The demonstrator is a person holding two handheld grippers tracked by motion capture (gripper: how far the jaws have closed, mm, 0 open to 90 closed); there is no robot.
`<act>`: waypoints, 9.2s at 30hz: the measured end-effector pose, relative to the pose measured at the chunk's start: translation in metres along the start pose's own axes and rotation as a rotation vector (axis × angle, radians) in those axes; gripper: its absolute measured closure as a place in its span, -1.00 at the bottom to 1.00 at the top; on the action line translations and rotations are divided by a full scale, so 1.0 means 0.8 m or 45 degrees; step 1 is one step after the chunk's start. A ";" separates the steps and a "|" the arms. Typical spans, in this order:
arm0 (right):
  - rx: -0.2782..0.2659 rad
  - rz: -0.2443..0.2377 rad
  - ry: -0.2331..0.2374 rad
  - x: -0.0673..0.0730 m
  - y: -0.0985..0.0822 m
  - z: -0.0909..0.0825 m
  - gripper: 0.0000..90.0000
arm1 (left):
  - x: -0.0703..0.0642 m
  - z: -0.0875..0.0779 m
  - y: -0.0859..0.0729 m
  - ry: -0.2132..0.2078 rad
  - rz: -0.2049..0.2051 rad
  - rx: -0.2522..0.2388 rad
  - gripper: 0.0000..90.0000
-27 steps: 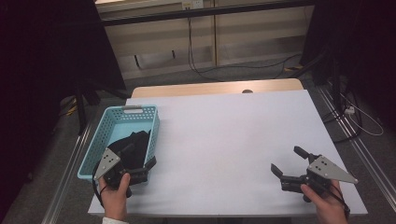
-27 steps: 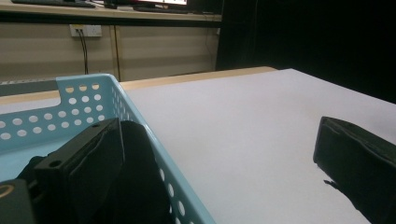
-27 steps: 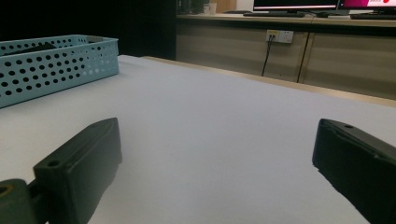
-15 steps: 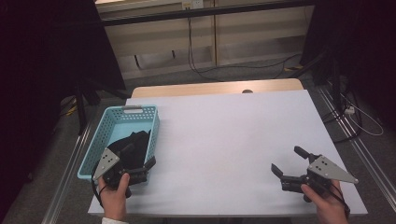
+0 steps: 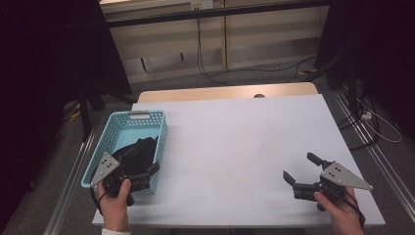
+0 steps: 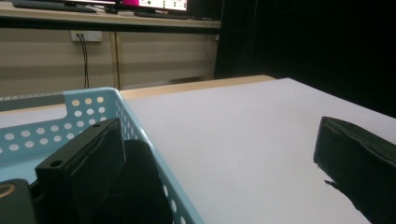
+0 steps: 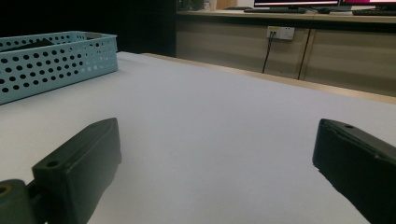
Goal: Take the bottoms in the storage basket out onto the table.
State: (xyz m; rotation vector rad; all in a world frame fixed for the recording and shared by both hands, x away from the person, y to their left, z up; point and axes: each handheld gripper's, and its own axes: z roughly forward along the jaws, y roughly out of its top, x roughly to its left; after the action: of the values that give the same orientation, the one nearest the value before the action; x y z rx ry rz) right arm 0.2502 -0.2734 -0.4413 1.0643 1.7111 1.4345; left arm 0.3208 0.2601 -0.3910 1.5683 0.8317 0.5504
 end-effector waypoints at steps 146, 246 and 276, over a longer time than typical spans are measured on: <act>0.024 -0.038 0.017 0.002 -0.001 -0.005 -0.99 | 0.141 0.102 -0.041 0.213 -0.056 0.960 -0.89; 0.023 -0.046 0.042 0.003 -0.001 -0.004 -0.99 | 0.126 0.108 -0.023 0.132 -0.072 1.048 0.00; 0.024 -0.043 0.042 0.001 -0.001 -0.002 -0.99 | 0.111 0.102 0.117 0.119 -0.293 0.538 0.60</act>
State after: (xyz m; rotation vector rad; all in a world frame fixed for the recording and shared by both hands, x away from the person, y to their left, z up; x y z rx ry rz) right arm 0.2482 -0.2732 -0.4417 1.0228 1.7608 1.4247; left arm 0.4570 0.2735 -0.3229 1.8031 1.2417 0.2928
